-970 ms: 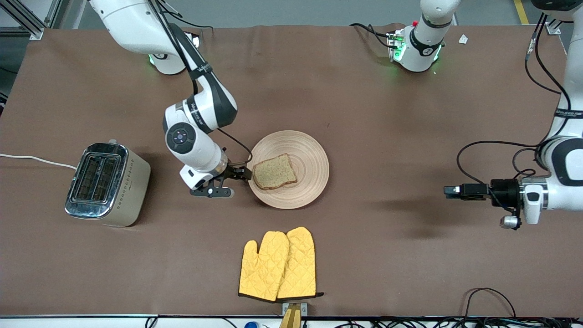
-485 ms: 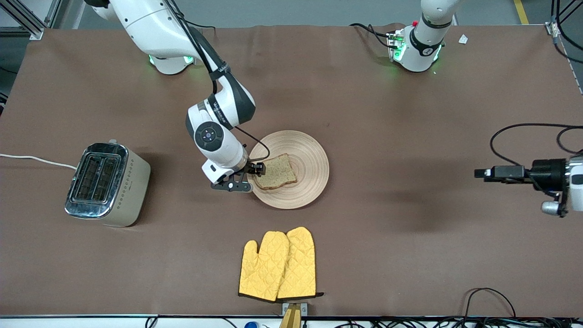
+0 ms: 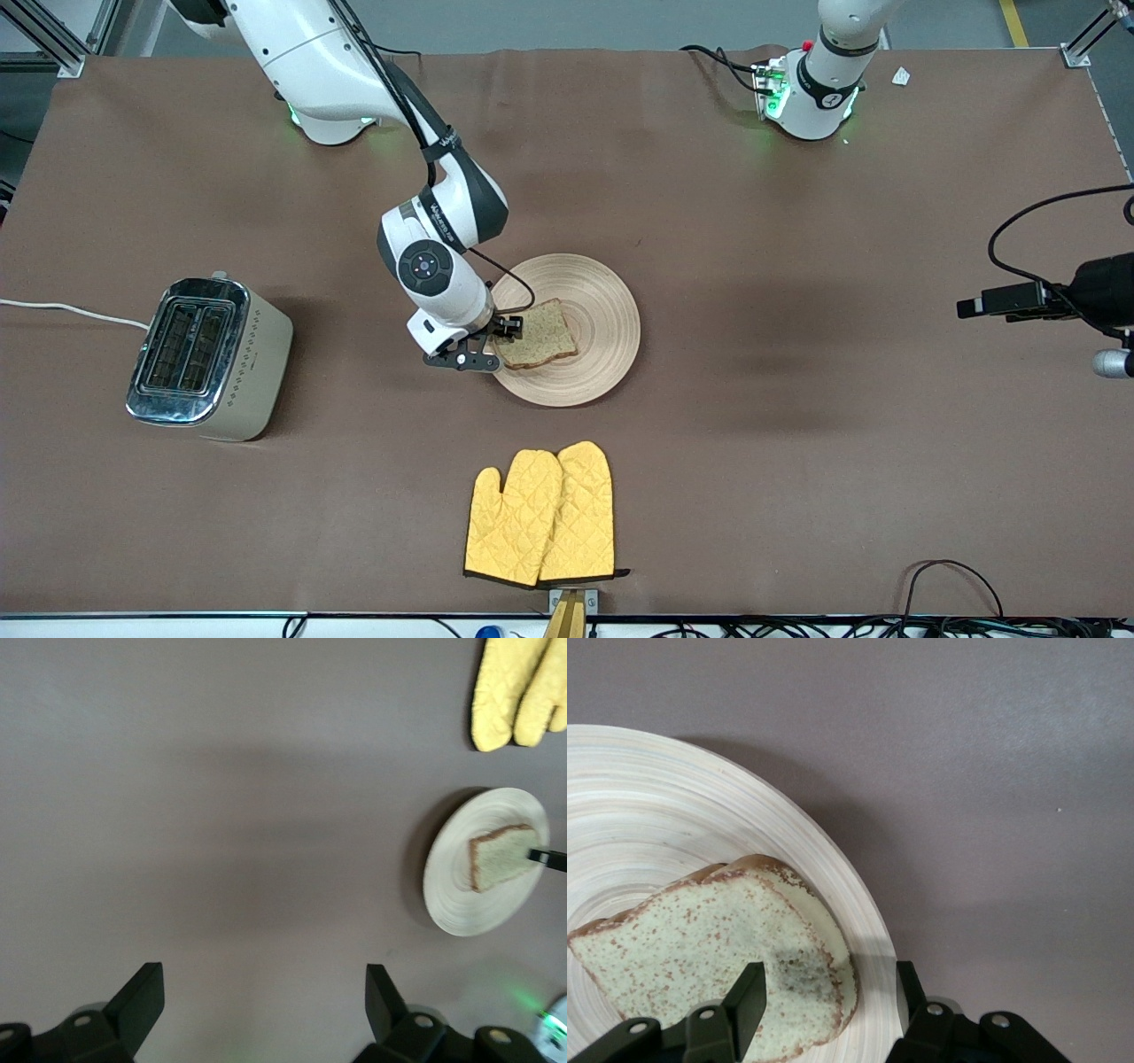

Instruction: Move plate and put bread in toaster

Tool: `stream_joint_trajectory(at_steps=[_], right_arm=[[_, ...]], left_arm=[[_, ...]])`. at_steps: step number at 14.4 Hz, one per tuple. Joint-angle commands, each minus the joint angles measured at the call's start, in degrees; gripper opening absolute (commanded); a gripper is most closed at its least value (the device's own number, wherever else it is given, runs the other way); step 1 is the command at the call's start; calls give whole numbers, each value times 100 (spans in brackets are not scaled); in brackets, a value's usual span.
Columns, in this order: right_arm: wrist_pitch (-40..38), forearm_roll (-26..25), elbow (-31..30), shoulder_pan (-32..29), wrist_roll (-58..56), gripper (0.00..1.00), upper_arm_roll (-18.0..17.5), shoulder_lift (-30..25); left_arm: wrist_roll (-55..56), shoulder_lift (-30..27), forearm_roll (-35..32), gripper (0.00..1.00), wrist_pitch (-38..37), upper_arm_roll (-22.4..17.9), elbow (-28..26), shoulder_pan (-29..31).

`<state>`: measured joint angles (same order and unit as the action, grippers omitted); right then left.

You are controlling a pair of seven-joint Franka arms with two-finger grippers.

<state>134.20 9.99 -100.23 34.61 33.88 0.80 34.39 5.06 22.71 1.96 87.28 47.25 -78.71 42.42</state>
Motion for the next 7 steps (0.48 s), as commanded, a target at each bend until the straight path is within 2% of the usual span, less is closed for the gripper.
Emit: stream_joint_trajectory(at_steps=[1, 6, 7], right_arm=[[1, -84, 161, 142, 277, 61, 70, 138], [9, -84, 161, 151, 294, 45, 70, 174], [9, -84, 161, 160, 294, 34, 70, 174]], left_arm=[[250, -494, -266, 100, -123, 109, -118, -15], [382, -882, -459, 100, -273, 188, -110, -32], [365, -1074, -573, 100, -273, 109, -127, -276]])
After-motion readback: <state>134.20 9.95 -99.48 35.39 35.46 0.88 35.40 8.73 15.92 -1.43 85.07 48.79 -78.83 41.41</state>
